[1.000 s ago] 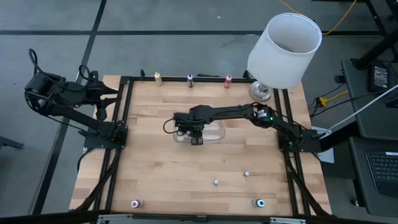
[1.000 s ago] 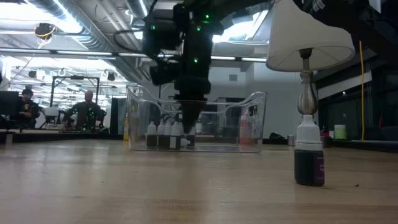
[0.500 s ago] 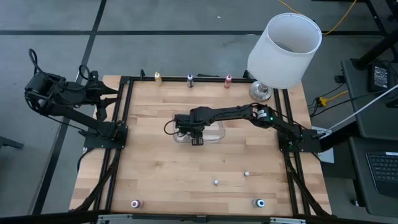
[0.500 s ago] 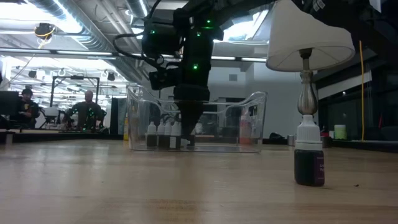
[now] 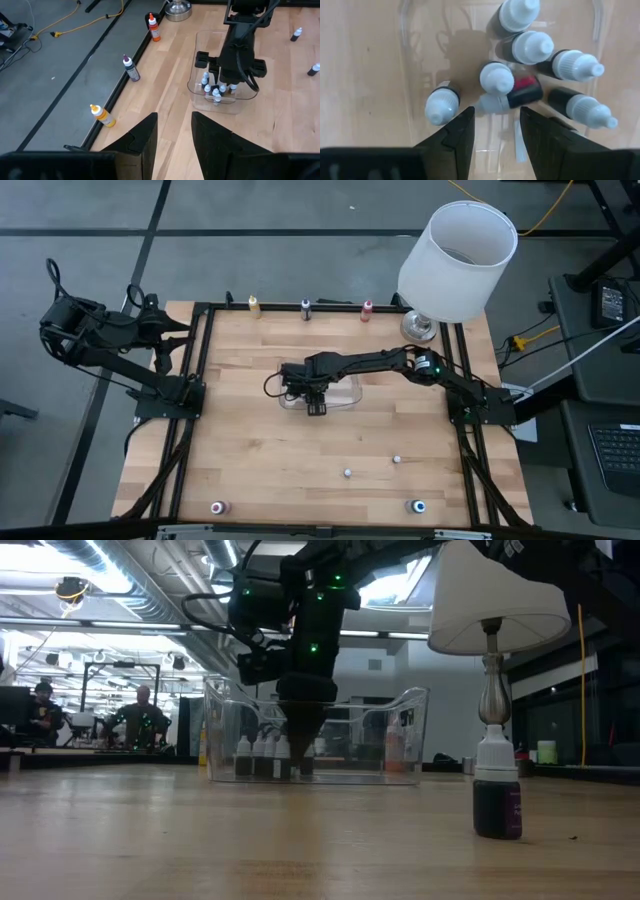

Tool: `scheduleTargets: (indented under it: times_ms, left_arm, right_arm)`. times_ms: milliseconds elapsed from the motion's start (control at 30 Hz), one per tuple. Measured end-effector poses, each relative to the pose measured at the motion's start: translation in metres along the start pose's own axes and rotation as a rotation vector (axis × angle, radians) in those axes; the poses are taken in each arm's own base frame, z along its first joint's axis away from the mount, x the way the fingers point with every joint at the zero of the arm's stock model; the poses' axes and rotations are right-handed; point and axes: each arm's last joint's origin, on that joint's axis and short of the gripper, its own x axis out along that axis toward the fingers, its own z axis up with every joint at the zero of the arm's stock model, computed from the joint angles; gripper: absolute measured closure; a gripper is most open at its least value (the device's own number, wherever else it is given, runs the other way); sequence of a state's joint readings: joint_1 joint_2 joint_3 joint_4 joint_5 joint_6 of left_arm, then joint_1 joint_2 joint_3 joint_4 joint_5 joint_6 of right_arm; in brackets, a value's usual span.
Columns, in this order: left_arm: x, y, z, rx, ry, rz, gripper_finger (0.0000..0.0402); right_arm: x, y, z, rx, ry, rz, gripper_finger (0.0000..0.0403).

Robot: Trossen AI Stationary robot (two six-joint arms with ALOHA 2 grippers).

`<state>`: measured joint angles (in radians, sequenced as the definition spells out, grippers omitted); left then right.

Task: Pick & Place food coloring
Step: Put the pink food coloring bottle into the transparent bin

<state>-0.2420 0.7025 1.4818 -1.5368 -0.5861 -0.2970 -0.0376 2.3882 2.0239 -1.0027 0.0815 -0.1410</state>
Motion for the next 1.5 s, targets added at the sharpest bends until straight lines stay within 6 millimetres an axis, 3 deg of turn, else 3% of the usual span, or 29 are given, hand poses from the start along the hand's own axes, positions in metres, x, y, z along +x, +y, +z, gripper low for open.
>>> scheduleTargets:
  times_ms: [433,1033,1500]
  left_arm:
    - [0.000,0.000,0.000,-0.005,-0.001,0.005,0.0286]
    - [0.000,0.000,0.000,-0.002,-0.002,0.004,0.0286]
    - [0.000,0.000,0.000,0.005,-0.002,0.004,0.0286]
  right_arm:
    - [0.001,-0.004,0.000,0.026,-0.006,0.004,0.0244]
    - [0.006,-0.003,-0.007,0.329,0.067,0.069,0.0244]
    - [-0.014,-0.008,0.004,0.501,0.024,0.079,0.0244]
